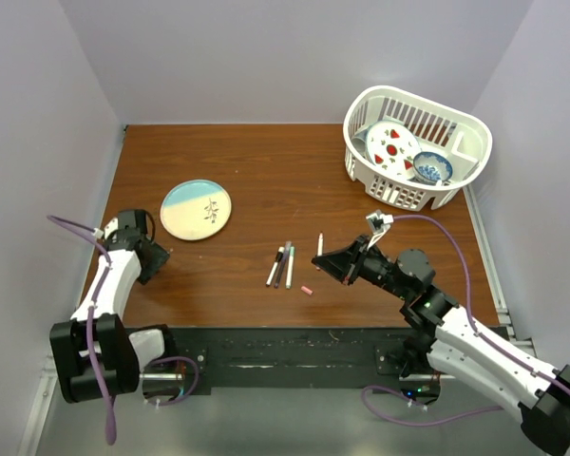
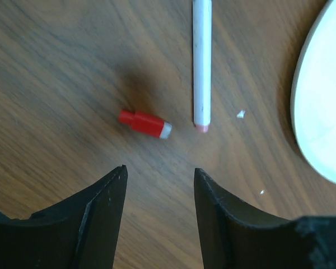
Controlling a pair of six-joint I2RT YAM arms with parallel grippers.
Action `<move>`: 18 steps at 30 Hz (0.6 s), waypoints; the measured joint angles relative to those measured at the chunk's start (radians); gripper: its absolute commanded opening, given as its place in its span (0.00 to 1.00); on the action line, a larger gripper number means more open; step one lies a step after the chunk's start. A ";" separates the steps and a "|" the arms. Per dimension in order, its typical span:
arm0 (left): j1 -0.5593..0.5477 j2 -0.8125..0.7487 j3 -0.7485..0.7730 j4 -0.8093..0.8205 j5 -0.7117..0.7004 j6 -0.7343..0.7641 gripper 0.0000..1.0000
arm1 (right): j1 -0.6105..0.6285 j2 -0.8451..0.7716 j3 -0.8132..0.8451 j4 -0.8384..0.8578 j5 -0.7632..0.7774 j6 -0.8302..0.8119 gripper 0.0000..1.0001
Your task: Insert the pens into the pen caps
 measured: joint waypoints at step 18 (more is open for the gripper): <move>0.123 0.127 0.016 0.116 -0.049 -0.002 0.57 | 0.027 0.003 0.004 -0.030 0.006 -0.013 0.00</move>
